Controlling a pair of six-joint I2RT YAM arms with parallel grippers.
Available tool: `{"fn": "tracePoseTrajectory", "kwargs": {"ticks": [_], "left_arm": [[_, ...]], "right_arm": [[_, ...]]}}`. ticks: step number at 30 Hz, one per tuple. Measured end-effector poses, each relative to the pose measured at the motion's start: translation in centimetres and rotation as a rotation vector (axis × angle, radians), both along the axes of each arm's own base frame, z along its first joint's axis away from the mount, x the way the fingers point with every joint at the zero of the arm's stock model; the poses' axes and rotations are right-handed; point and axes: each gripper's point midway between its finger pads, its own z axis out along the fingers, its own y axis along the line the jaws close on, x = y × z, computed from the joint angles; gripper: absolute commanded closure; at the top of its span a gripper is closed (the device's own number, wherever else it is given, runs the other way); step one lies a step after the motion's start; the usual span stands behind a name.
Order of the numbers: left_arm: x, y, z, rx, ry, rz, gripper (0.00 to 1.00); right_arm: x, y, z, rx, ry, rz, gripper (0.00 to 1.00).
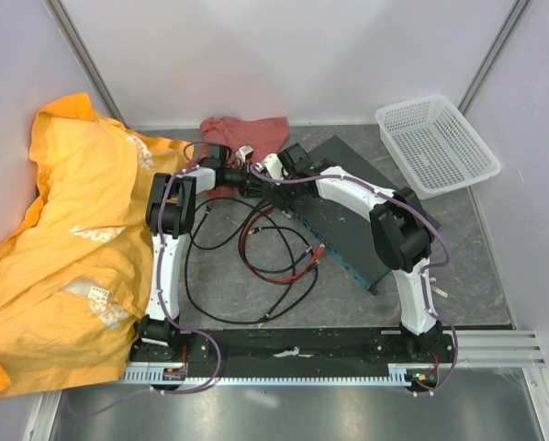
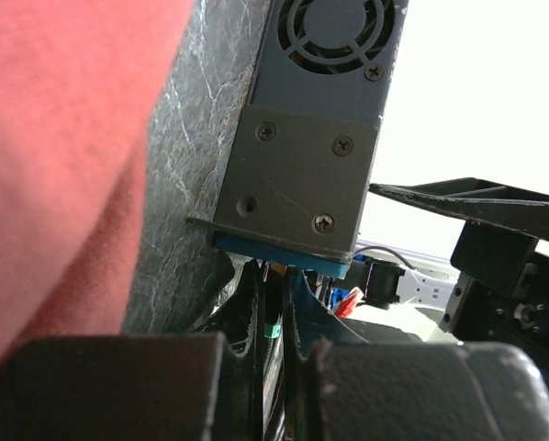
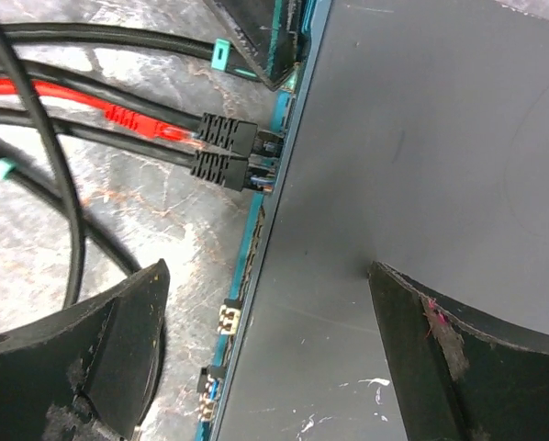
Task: Pull the plug from the switch port
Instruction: Pull the connector from the switch port.
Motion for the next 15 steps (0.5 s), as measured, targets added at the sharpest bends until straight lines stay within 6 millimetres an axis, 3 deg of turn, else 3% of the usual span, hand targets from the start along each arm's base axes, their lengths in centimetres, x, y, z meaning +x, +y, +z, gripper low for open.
{"fn": "tracePoseTrajectory", "kwargs": {"ticks": [8,11,15], "left_arm": [[-0.2,0.5,-0.4,0.006,-0.032,0.125,0.99],[-0.4,0.6,-0.1,0.022,-0.026,0.207,0.98],[-2.0,3.7,-0.4,0.029,0.039,0.313,0.99]], "right_arm": [[2.4,-2.8,-1.1,-0.189,-0.149,-0.142,0.1],[2.6,-2.6,-1.2,-0.219,-0.163,-0.173,0.11],[2.8,-2.5,-1.3,-0.25,-0.166,-0.2,0.11]]}}
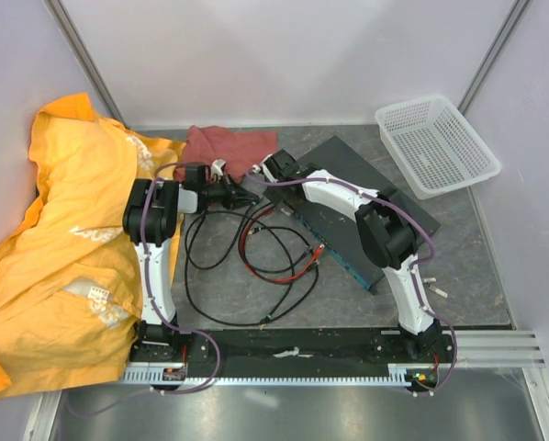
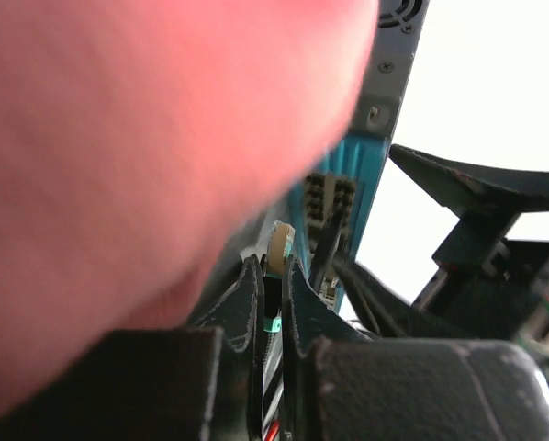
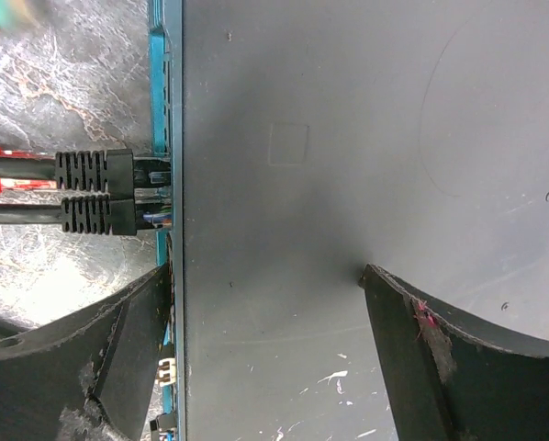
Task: Pull the plug from the switch port
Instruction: Pull the connector from the switch port, then place the connector at the center of the board.
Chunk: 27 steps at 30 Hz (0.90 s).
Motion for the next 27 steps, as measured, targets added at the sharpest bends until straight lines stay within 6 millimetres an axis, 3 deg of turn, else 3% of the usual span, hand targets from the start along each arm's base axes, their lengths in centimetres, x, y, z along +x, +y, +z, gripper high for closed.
{"fn": "tracePoseTrajectory", "kwargs": {"ticks": [3,8,16,19,27], "left_arm": [[0.3,1.5,0.2,-0.007,-0.016,0.028,0.99],[1.5,1.6,0.4,0.008,-0.052,-0.008,0.99],[3.3,3.0,1.8,0.21,-0.241,-0.116,0.98],[2.8,4.0,3.0,0.289,-0.299,-0.156,0.99],[1.3,7.1,9.1,0.507,-0.511,-0.219,0.99]], "right_arm": [[0.0,0.0,0.0,-0.007,0.008,-0.004,0.1],[0.0,0.0,-0.1,-0.006,0.009,-0.006,0.1],[-0.1,0.0,-0.1,-0.004,0.011,-0.005,0.09],[0.0,0.0,0.0,0.0,0.013,-0.004,0.09],[0.0,-0.1,0.2,0.021,0.022,0.002,0.08]]}}
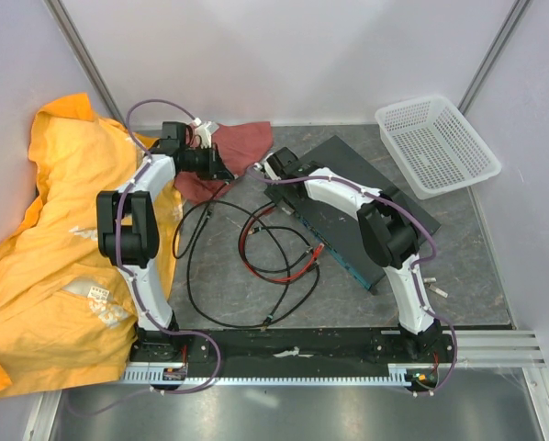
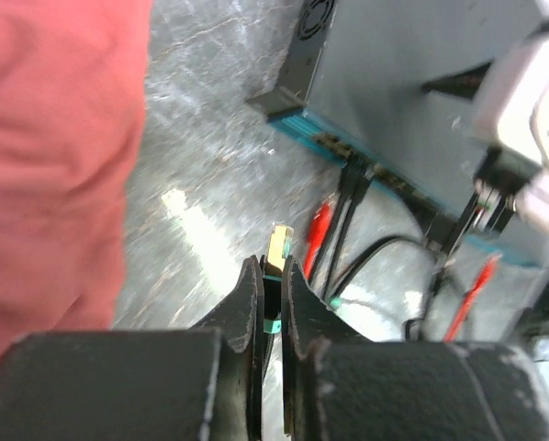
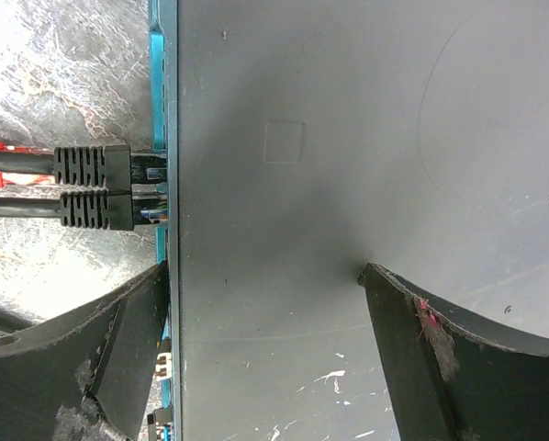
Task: Pull the plug from the switch port
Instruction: Place the connector at the center of the board.
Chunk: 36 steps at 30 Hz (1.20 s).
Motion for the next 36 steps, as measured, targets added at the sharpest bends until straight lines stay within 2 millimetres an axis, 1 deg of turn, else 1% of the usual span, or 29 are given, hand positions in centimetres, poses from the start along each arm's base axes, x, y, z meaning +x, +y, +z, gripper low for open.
{"fn": "tracePoseTrajectory", "kwargs": {"ticks": [2,4,7,12,13,14,16,17,19,20,23,27,30,32,34,35,36], "left_arm": [[-0.5,0.8,0.7,0.064,-0.051,-0.015,0.98],[-1.1,1.5,0.8,0.116,-0.079,-0.03,0.98],[-2.5,2.6,-0.1,0.197,-0.088,-0.058,0.98],[-5.3,4.9,-2.3,0.339,-0.076,-0.097,0.98],[-5.6,5.3,-2.5,0.368,-0.08,-0.105,0.94],[-5.8,5.8,-2.6,0.395,-0.086,-0.112,0.86],[-5.4,6.2,-2.6,0.428,-0.113,-0.119,0.74],[-5.3,6.3,-2.5,0.434,-0.121,-0.121,0.65],[-4.7,6.2,-2.2,0.434,-0.135,-0.123,0.58],[-4.1,6.2,-1.9,0.432,-0.148,-0.122,0.54],[-1.9,5.8,-0.8,0.423,-0.189,-0.109,0.51],[0.2,5.1,1.7,0.397,-0.243,-0.082,0.48],[1.3,3.3,4.7,0.285,-0.279,-0.067,0.48],[2.1,1.2,6.6,0.152,-0.291,-0.062,0.48],[2.4,-0.5,6.8,0.047,-0.264,-0.063,0.48],[2.6,-1.5,6.5,0.001,-0.246,-0.068,0.48],[2.7,-2.6,5.6,-0.039,-0.213,-0.077,0.48]], "right_arm": [[0.0,0.0,0.0,0.006,0.001,0.002,0.08],[0.0,0.0,0.1,0.014,0.002,0.004,0.08],[0.0,0.0,0.1,0.021,0.006,0.005,0.08],[0.0,0.0,0.1,0.023,0.008,0.006,0.08],[0.0,0.0,0.1,0.024,0.007,0.006,0.08],[0.0,0.0,0.1,0.024,0.008,0.006,0.08],[0.0,0.0,0.1,0.024,0.008,0.005,0.07],[0.0,0.0,0.1,0.025,0.008,0.006,0.07],[0.0,0.0,0.1,0.025,0.008,0.005,0.07],[0.0,0.0,0.1,0.026,0.009,0.006,0.07],[0.0,0.0,0.2,0.027,0.009,0.006,0.07],[0.0,0.0,0.2,0.03,0.01,0.006,0.07],[0.1,-0.1,0.2,0.034,0.011,0.006,0.07],[0.1,-0.1,0.3,0.045,0.012,0.007,0.07],[0.1,-0.2,0.3,0.058,0.014,0.009,0.07],[0.1,-0.2,0.4,0.067,0.015,0.01,0.06],[0.1,-0.2,0.4,0.078,0.018,0.012,0.06]]}}
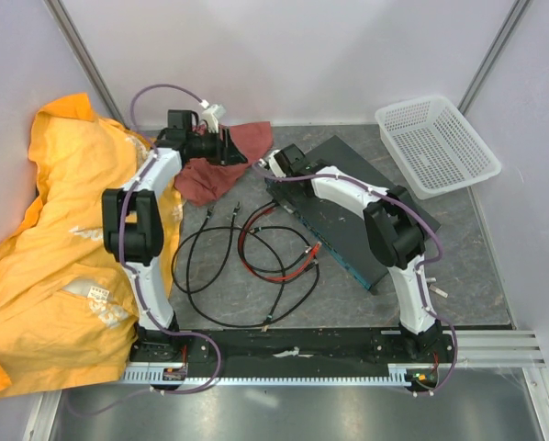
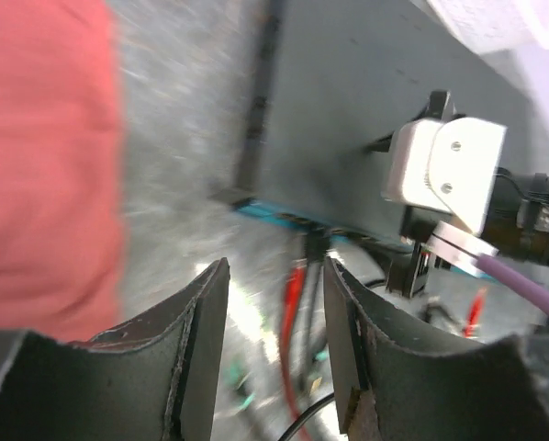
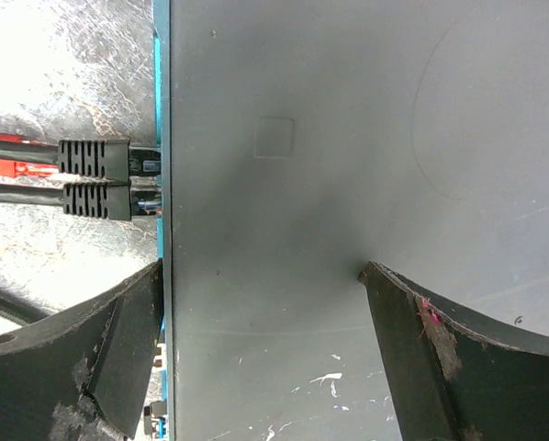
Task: Pull the plug from the switch port
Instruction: Place the connector at the center of the board, then pull the connector from the switch port.
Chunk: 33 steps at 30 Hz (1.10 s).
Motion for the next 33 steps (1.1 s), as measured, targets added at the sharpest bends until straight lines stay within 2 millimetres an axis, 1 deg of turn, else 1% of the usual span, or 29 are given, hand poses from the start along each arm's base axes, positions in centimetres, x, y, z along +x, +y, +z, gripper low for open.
{"fn": "tracePoseTrajectory", "kwargs": {"ticks": [1,3,6,8,10,13,17,21,25,29,33], "left_arm": [[-0.1,-0.8,-0.8,-0.02,0.027,-0.012,0.48],[-0.7,-2.8,-3.1,-0.062,0.098,-0.041,0.48],[-2.0,-5.7,-6.7,-0.12,0.225,-0.079,0.47],[-2.6,-7.3,-8.5,-0.144,0.288,-0.1,0.47],[-3.0,-8.3,-9.7,-0.156,0.325,-0.113,0.48],[-3.4,-8.9,-10.5,-0.161,0.355,-0.118,0.47],[-3.3,-9.2,-10.4,-0.168,0.348,-0.118,0.48],[-3.3,-9.2,-10.6,-0.171,0.351,-0.116,0.49],[-3.5,-9.2,-11.5,-0.166,0.374,-0.111,0.5],[-4.2,-8.9,-12.5,-0.153,0.419,-0.105,0.51],[-4.9,-8.9,-12.9,-0.157,0.442,-0.114,0.53]], "right_arm": [[0.0,-0.1,0.0,0.007,0.001,0.0,0.06],[0.0,-0.1,0.2,0.043,0.011,-0.003,0.05],[0.0,-0.3,0.5,0.11,0.04,-0.007,0.04],[-0.1,-0.3,0.8,0.162,0.063,-0.006,0.03],[-0.3,-0.5,1.0,0.222,0.094,-0.012,0.03],[-0.7,-1.0,1.4,0.28,0.131,-0.024,0.02],[-0.5,-3.1,1.9,0.272,0.127,-0.063,0.02],[-0.3,-4.4,1.6,0.262,0.132,-0.089,0.02],[-0.5,-4.6,1.4,0.257,0.137,-0.09,0.02],[-0.6,-4.7,1.4,0.254,0.141,-0.089,0.02],[-0.8,-4.7,1.4,0.252,0.143,-0.089,0.02]]}}
